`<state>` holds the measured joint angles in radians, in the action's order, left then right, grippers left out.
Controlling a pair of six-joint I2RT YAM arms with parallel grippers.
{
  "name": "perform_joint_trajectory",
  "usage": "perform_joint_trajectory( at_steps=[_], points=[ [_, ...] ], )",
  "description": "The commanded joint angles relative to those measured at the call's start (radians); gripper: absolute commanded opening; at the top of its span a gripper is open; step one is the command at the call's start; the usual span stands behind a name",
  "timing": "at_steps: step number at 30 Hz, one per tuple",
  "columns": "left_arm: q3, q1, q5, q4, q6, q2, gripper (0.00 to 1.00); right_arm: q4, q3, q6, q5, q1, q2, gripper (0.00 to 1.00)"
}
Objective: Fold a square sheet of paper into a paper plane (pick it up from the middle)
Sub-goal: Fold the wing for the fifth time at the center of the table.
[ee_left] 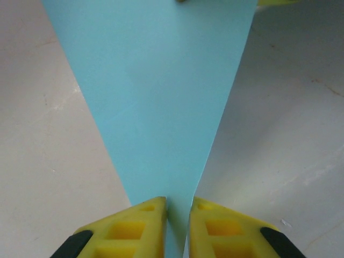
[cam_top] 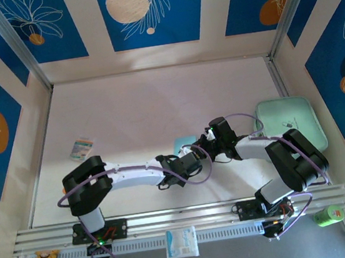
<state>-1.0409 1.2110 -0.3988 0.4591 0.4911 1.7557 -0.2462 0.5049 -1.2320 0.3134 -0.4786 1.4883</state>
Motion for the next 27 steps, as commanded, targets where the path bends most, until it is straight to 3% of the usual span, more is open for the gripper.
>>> perform_joint_trajectory(
  at_steps=[1, 11, 23, 27],
  points=[
    [-0.025, 0.013, -0.028, 0.03, 0.003, 0.011, 0.18, 0.018, 0.023, -0.011, -0.002, -0.003, -0.023, 0.03],
    [-0.016, 0.013, -0.025, 0.02, 0.018, 0.008, 0.12, 0.023, 0.018, -0.007, 0.0, -0.003, -0.032, 0.05],
    [0.012, 0.005, -0.018, -0.011, 0.044, -0.009, 0.0, 0.247, 0.012, 0.08, -0.088, 0.033, -0.199, 0.36],
    [0.053, -0.01, 0.035, -0.079, 0.019, -0.032, 0.0, 0.336, 0.005, 0.106, -0.122, 0.059, -0.285, 0.38]
  ],
)
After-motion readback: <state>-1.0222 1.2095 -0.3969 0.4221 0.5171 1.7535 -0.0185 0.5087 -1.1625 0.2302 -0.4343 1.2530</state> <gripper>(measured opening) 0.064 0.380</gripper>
